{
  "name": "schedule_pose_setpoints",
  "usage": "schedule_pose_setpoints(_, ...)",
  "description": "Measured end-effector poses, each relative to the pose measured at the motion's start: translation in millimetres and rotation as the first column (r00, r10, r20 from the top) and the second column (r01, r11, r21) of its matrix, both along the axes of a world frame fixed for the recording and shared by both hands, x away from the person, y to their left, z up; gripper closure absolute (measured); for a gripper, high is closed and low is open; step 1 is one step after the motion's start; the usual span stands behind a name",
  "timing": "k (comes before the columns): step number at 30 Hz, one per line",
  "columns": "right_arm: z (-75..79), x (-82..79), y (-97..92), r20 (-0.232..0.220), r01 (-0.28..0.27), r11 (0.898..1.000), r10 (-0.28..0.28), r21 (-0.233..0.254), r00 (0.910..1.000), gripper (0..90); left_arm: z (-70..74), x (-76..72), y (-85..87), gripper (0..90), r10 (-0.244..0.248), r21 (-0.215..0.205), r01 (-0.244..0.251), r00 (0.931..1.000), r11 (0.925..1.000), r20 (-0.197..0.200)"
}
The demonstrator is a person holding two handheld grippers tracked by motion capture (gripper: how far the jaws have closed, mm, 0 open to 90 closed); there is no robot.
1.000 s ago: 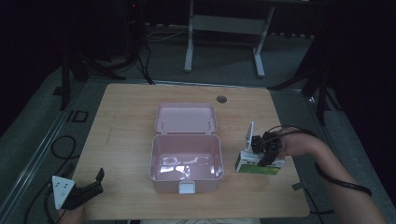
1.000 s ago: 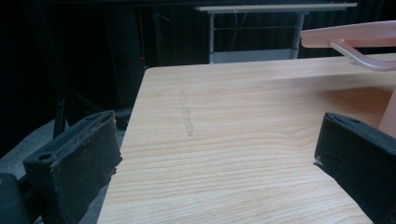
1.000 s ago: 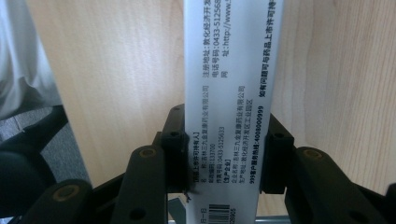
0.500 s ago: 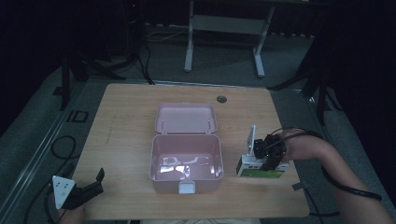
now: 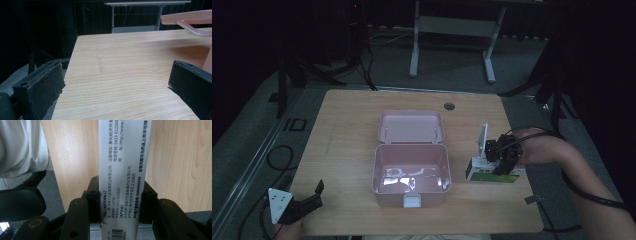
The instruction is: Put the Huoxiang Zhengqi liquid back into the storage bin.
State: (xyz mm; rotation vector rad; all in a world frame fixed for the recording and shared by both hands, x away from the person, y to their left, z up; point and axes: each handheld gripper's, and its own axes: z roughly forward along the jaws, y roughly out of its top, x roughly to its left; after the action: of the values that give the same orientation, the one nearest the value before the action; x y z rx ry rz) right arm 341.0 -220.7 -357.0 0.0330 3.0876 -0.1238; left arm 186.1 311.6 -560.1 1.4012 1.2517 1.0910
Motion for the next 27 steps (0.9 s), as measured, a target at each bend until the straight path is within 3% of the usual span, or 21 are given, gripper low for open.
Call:
schedule_pose_setpoints(16, 46.5, -0.5, 29.9, 0.037, -0.016, 1.0, 0.015, 0.018, 0.9992, 61.8, -0.2, 0.1, -0.2, 0.2, -0.002, 0.01, 0.003, 1.0, 0.9999, -0.005)
schedule_pose_setpoints(27, 52.2, 2.5, 67.1, 0.016, -0.052, 0.998, 0.051, 0.023, 0.9985, 61.8, -0.3, 0.1, -0.3, 0.2, -0.007, 0.015, 0.007, 1.0, 0.9999, -0.007)
